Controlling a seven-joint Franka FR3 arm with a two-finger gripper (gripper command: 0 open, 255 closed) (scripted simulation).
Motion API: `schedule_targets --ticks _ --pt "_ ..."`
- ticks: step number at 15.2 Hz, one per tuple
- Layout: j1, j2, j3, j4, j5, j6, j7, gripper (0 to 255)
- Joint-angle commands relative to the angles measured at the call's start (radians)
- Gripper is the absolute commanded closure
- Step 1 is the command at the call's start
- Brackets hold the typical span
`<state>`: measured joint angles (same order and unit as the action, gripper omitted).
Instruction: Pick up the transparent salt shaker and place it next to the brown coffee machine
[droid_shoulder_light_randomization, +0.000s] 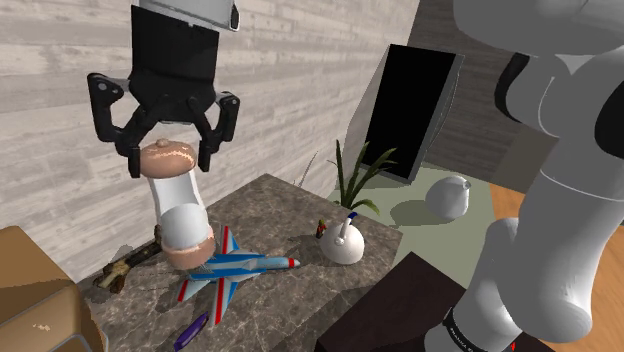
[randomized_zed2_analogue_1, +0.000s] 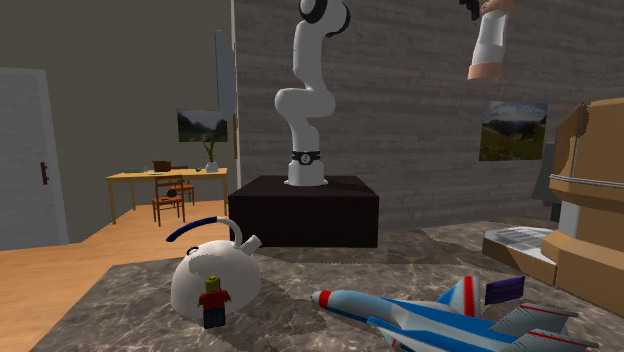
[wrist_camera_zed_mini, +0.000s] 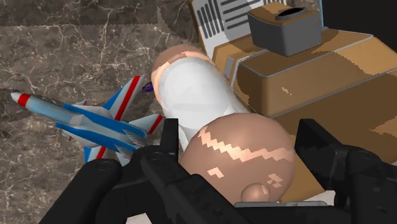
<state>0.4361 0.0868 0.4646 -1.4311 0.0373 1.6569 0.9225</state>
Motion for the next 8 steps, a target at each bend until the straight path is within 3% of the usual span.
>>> schedule_targets --ticks 1,8 --pt "0.049 0.071 0.032 0.089 -0.047 -0.021 0.077 255" --pt "0.037 0.034 0.025 -0.053 -0.026 0.087 0.061 255"
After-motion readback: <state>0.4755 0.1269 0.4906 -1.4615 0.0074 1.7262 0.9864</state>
